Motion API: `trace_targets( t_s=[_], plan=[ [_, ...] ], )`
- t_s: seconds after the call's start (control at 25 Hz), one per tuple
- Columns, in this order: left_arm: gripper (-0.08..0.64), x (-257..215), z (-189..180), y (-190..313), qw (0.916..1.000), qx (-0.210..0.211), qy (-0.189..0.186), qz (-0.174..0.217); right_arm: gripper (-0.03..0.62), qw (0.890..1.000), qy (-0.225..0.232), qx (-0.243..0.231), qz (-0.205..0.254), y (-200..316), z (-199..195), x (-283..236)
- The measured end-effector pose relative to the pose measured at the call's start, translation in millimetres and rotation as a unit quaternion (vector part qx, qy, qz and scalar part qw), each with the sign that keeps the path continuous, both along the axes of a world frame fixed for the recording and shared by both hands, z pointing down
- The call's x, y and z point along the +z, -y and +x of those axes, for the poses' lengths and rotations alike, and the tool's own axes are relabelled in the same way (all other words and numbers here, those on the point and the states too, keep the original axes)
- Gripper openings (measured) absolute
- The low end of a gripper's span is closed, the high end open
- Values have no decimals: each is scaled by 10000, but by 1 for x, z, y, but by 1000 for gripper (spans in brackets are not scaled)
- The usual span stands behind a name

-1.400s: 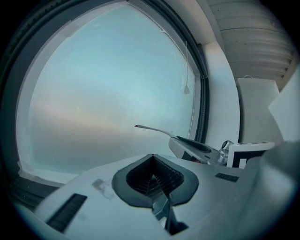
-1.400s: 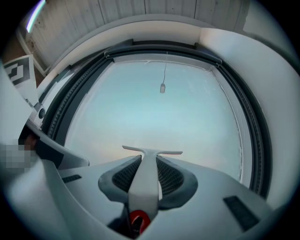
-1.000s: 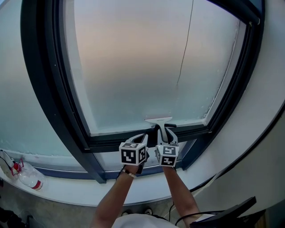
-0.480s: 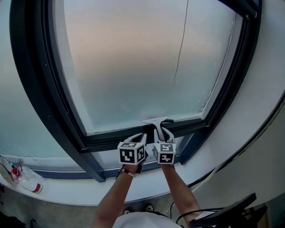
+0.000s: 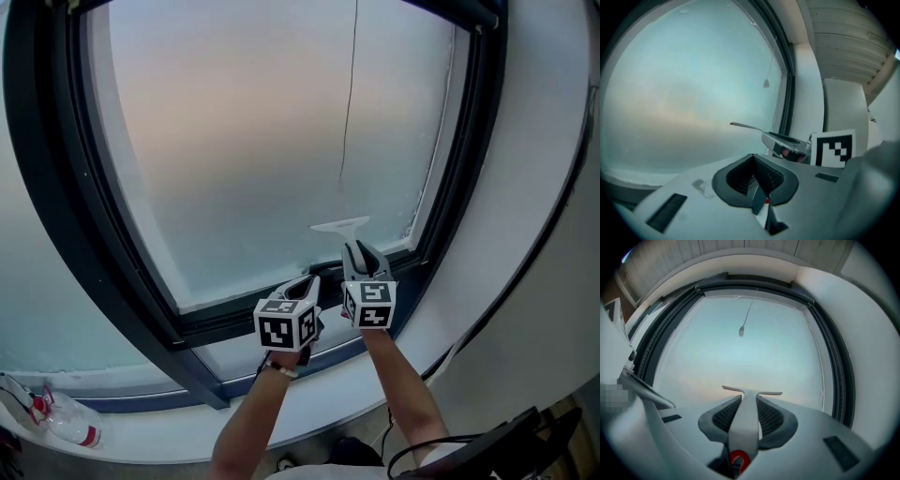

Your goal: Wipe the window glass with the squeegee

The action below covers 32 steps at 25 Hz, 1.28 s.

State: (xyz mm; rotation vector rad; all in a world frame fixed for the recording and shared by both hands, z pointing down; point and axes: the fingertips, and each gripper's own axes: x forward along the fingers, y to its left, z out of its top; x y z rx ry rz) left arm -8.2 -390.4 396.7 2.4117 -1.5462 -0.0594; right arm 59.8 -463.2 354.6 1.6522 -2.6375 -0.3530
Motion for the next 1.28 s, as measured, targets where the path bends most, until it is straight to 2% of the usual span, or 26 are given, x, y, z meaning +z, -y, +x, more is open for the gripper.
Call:
trace_targets(
  t_s=[0.2, 0.4, 0.56, 0.76, 0.88, 1.08, 1.28],
  plan=[
    [-2, -53, 47, 16, 9982, 173, 301, 480, 91, 9965, 438, 69, 711, 23, 49, -104],
    [-2, -120, 97, 47, 9942, 108, 414, 986, 91, 9859, 819, -247, 1439, 40, 83, -220],
    [-2, -175, 119, 66, 9889, -126, 487, 1399, 91, 9751, 859, -570, 1964, 42, 86, -297],
    [-2, -236, 122, 79, 9821, -486, 441, 1766, 91, 9609, 984, -942, 2409, 45, 74, -380],
    [-2, -253, 121, 81, 9781, -601, 570, 1912, 91, 9552, 1101, -1072, 2530, 46, 61, -411],
    [-2, -263, 112, 80, 9761, -657, 603, 1980, 91, 9471, 1176, -1093, 2780, 34, 43, -445],
    [-2, -258, 102, 78, 9768, -592, 553, 1980, 91, 9501, 1076, -932, 2776, 40, 29, -454]
  ],
)
